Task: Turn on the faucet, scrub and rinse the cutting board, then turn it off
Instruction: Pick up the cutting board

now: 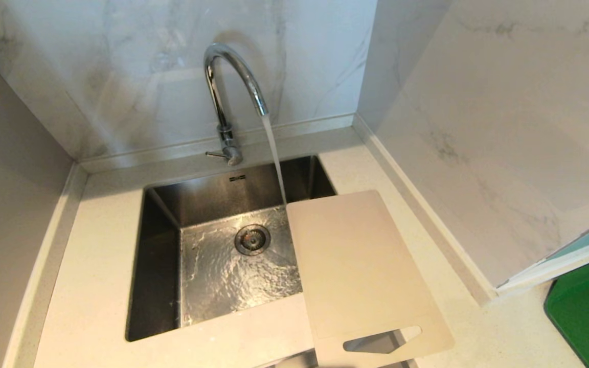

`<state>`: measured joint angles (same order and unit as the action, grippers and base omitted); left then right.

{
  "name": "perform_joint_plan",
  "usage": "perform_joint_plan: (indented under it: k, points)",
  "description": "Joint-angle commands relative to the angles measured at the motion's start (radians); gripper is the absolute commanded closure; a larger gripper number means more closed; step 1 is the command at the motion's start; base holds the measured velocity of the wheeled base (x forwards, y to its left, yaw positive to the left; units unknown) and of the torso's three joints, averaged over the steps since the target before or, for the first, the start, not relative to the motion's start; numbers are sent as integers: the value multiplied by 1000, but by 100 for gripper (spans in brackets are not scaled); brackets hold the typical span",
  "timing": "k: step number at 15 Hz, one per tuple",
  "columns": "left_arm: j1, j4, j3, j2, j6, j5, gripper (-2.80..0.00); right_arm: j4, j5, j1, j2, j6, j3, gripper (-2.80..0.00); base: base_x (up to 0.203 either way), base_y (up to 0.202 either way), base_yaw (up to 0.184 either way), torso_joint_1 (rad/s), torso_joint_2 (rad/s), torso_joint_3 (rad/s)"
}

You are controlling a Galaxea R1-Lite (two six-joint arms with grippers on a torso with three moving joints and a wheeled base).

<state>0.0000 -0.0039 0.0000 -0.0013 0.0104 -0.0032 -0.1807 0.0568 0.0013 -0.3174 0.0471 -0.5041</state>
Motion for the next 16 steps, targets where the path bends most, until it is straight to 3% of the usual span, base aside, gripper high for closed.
perform_joint_plan:
  k: [1,5,9,10,11,13,14,16]
  points:
    - [0,-1,2,0,0,0,0,-25,19,1,-221,50,-160,0,0,0,0,0,0,0]
    - [0,-1,2,0,0,0,0,-194,122,2,-412,279,-317,0,0,0,0,0,0,0]
    - [0,-1,2,0,0,0,0,-280,224,17,-602,344,-412,0,0,0,0,0,0,0]
    - [0,-1,2,0,0,0,0,-366,229,32,-637,406,-443,0,0,0,0,0,0,0]
    - [0,-1,2,0,0,2,0,-449,230,40,-665,484,-471,0,0,0,0,0,0,0]
    - [0,-1,2,0,0,0,0,-492,214,51,-714,596,-487,0,0,0,0,0,0,0]
    - [0,-1,2,0,0,0,0,-495,184,57,-739,655,-486,0,0,0,0,0,0,0]
    - [0,-1,2,0,0,0,0,-496,52,90,-789,749,-470,0,0,0,0,0,0,0]
